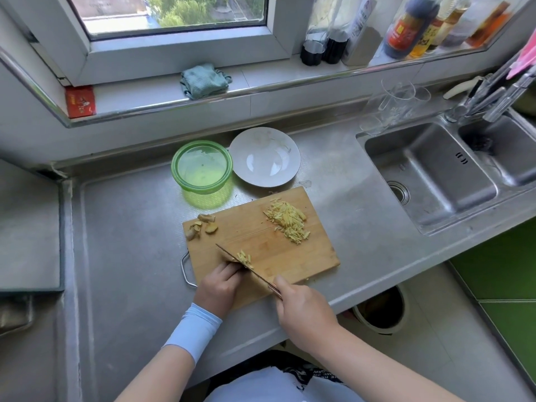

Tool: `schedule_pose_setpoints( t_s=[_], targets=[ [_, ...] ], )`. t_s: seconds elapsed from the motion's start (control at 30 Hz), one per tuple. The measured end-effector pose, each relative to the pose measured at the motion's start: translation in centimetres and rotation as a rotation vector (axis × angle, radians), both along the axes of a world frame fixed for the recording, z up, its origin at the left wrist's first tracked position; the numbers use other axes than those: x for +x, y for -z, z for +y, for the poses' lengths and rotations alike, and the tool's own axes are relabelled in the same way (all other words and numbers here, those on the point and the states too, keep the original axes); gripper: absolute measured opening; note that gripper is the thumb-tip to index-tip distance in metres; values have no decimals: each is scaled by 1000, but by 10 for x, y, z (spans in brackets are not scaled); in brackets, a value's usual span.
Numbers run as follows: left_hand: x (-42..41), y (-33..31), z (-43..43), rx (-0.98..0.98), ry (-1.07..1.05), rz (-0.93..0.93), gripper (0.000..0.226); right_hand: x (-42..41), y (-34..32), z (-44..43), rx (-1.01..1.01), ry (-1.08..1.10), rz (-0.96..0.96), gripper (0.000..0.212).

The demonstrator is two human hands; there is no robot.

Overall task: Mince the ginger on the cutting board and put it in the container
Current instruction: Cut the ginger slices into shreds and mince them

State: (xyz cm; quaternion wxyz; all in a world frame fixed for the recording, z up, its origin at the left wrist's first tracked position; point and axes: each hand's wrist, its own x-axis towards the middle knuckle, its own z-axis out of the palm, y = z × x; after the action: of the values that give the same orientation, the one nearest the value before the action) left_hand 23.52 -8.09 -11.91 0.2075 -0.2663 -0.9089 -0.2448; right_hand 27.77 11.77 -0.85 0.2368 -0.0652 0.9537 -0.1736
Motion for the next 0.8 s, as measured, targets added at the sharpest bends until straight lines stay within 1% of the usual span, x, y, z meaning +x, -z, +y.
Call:
schedule_pose_setpoints(
  t_s=[0.07,0.17,0.23,0.33,0.47,0.6,0.7,0.8],
  targets=[
    [-1,0,0,6,4,8,23,4,0,4,6,-6,-3,26],
    [0,-2,1,-10,4,8,27,-3,2,-3,-6,8,-9,15],
    [1,-2,1,-11,-5,9,32,-10,3,-10,-10,5,-8,12],
    [0,-1,0,-6,-7,10,28,-9,0,-7,-10,-11,-1,11],
    [0,0,0,-2,1,8,25,2,-1,3,-8,-15,-7,3],
    [1,0,0,-15,7,-17,25,-9,3,-8,13,-7,-3,12],
    [0,-1,0,-14,0,-21,27,-15,4,-14,14,-20,-2,11],
    [0,-1,1,1,-5,5,37,-7,1,-3,16,-15,-3,13]
  ],
)
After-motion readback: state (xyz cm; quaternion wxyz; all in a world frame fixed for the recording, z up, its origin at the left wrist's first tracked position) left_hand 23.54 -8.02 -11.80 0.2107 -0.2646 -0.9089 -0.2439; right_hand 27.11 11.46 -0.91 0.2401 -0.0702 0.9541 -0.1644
